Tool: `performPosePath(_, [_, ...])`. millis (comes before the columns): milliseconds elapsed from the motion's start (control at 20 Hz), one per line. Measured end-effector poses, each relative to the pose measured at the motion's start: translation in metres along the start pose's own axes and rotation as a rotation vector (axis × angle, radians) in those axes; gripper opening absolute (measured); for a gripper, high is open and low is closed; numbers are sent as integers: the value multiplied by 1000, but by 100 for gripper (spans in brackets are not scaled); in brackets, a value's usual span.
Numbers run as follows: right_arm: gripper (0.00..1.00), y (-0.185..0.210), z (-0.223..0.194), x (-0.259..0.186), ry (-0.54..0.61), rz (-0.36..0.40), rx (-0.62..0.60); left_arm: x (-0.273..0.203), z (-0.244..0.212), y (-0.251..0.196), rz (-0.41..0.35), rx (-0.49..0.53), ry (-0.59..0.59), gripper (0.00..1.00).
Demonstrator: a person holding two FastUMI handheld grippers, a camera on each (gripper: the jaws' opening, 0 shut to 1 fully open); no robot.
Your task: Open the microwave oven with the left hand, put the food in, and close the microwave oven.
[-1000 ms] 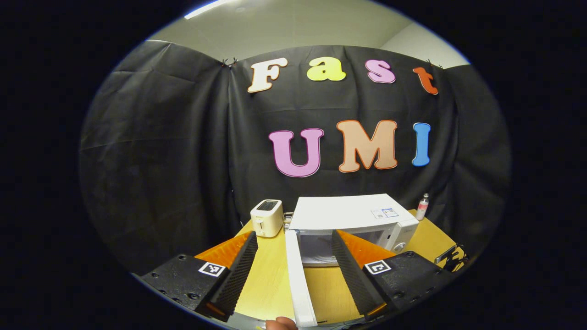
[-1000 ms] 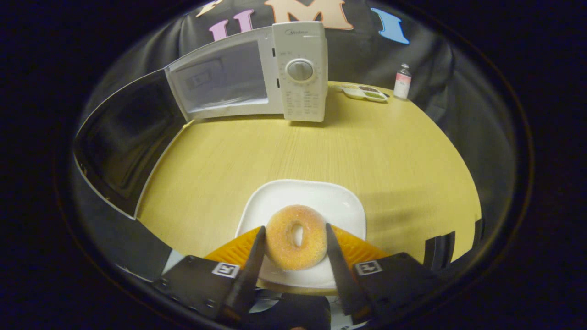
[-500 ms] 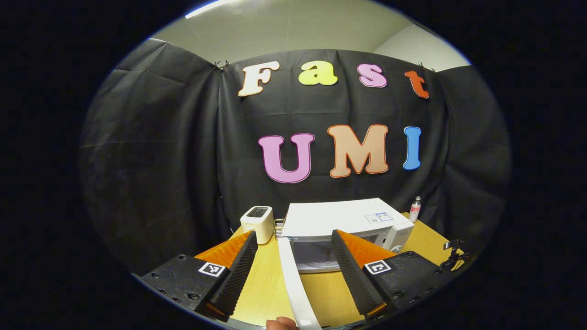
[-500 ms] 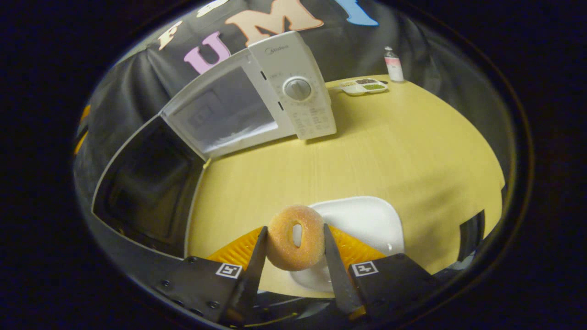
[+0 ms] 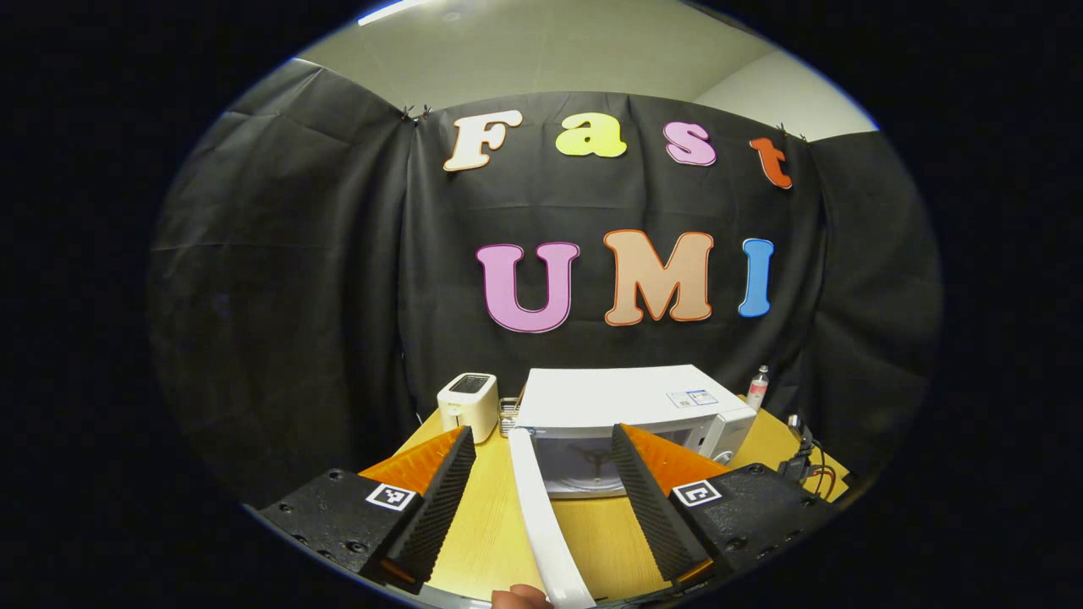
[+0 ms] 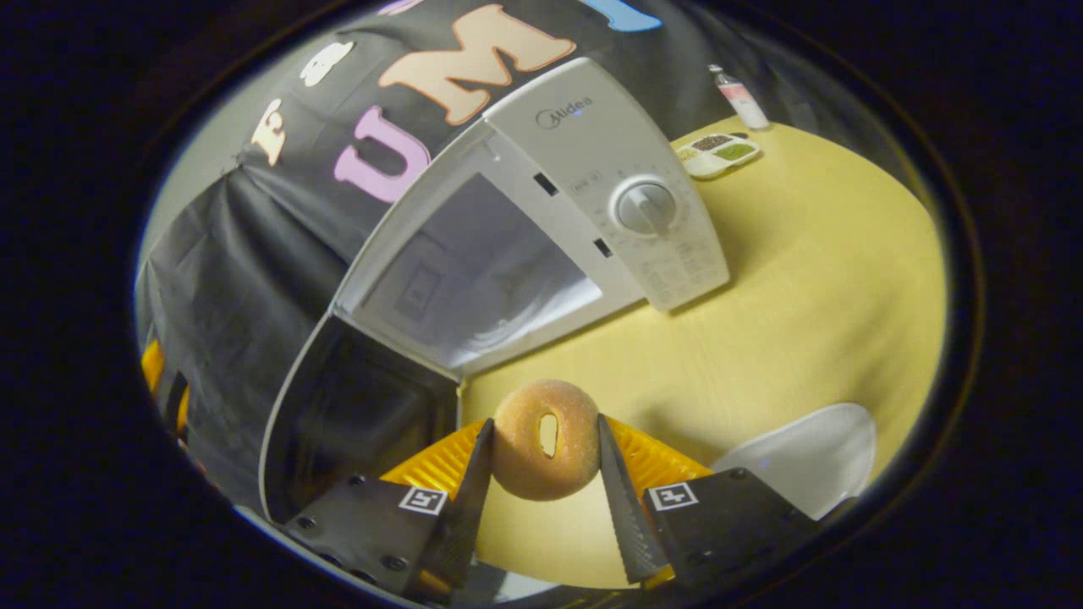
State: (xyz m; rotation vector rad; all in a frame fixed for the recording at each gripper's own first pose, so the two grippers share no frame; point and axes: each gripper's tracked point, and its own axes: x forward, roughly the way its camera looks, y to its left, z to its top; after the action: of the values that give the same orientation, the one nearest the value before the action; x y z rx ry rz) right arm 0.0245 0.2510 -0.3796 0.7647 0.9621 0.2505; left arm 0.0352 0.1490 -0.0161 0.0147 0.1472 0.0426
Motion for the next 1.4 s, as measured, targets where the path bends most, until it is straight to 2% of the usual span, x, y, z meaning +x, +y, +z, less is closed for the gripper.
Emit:
performPosePath(150, [65, 37, 24, 27, -77, 74, 149, -5, -4, 11, 7, 8, -2, 96])
performPosePath(200, [71, 46, 29, 37, -96, 87, 190, -6, -4, 15, 9, 10, -5, 96])
performPosePath(300, [70, 57, 36, 58, -129, 87, 257, -7, -6, 22, 12, 11, -5, 96])
performPosePath(350, [67, 59, 40, 69, -147, 76, 274, -9, -9, 25, 14, 10, -2, 95])
performPosePath(400, [70, 62, 42, 81, -165, 57, 280, -10, -10, 30, 26, 9, 0, 96])
performPosePath(550, [70, 69, 52, 115, -236, 11, 290, -13, -21, 26, -7, -15, 17, 95])
performPosePath(750, [70, 83, 57, 150, -273, -28, 288, -15, -32, 39, -39, 18, 38, 95])
performPosePath(1000, [70, 80, 67, 167, -348, -100, 221, -19, -44, 55, -36, 28, 69, 95])
performPosePath(1050, [63, 78, 67, 169, -352, -115, 212, -20, -47, 57, -33, 25, 74, 95])
performPosePath(1150, [63, 68, 64, 176, -349, -143, 191, -20, -49, 58, -27, 9, 84, 94])
performPosePath(1200, [67, 68, 62, 176, -348, -138, 185, -20, -49, 58, -25, 3, 87, 95])
performPosePath(1350, [68, 67, 65, 176, -350, -171, 171, -18, -50, 61, -15, 7, 87, 94])
performPosePath(1400, [72, 66, 63, 177, -350, -179, 169, -17, -49, 61, -13, 9, 85, 94])
